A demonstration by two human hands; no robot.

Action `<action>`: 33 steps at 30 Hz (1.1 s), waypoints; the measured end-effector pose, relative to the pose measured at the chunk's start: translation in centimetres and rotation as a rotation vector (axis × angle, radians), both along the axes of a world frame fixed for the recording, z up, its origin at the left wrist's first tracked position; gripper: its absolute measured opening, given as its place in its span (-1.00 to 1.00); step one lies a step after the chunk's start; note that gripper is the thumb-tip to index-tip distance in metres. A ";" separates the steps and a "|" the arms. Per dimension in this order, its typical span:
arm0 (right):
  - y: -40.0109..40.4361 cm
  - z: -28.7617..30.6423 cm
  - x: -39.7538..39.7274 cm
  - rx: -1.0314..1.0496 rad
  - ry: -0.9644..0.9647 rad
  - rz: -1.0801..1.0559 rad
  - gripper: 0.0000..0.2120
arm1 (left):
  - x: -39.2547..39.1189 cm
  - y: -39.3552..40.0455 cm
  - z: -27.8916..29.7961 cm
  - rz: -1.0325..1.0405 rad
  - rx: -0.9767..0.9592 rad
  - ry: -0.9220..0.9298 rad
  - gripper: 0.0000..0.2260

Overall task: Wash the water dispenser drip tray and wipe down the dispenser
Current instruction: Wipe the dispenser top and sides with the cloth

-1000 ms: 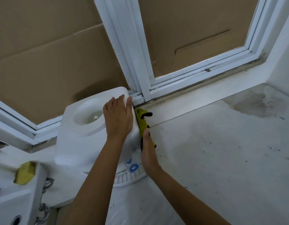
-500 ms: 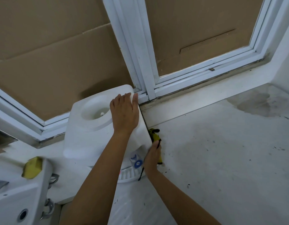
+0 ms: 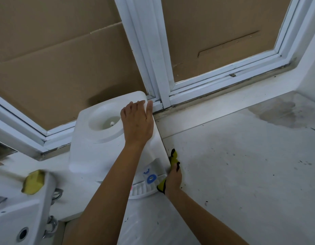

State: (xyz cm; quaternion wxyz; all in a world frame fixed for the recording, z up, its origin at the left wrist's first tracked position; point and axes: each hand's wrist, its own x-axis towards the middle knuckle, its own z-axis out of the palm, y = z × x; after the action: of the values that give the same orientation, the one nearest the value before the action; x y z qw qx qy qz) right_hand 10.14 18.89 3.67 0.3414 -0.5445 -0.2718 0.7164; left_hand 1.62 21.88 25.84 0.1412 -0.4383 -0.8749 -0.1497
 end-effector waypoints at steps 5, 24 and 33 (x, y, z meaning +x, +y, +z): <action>-1.4 2.0 -0.3 0.325 0.072 -0.065 -0.76 | -0.1 0.0 -0.2 -0.003 -0.020 0.034 -0.38; 1.7 2.4 1.7 0.305 -0.021 0.221 -0.79 | 0.2 0.0 -0.2 -0.004 0.032 -0.014 -0.37; 6.7 0.5 -0.6 0.168 -0.126 0.543 -0.48 | -0.1 0.2 -0.4 -0.007 0.061 -0.037 -0.39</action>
State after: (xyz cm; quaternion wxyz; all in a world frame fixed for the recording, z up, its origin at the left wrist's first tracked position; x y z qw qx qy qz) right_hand 9.52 25.63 4.13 0.1635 -0.4652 -0.4866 0.7211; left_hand 1.52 22.11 25.41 0.1380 -0.4339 -0.8709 -0.1847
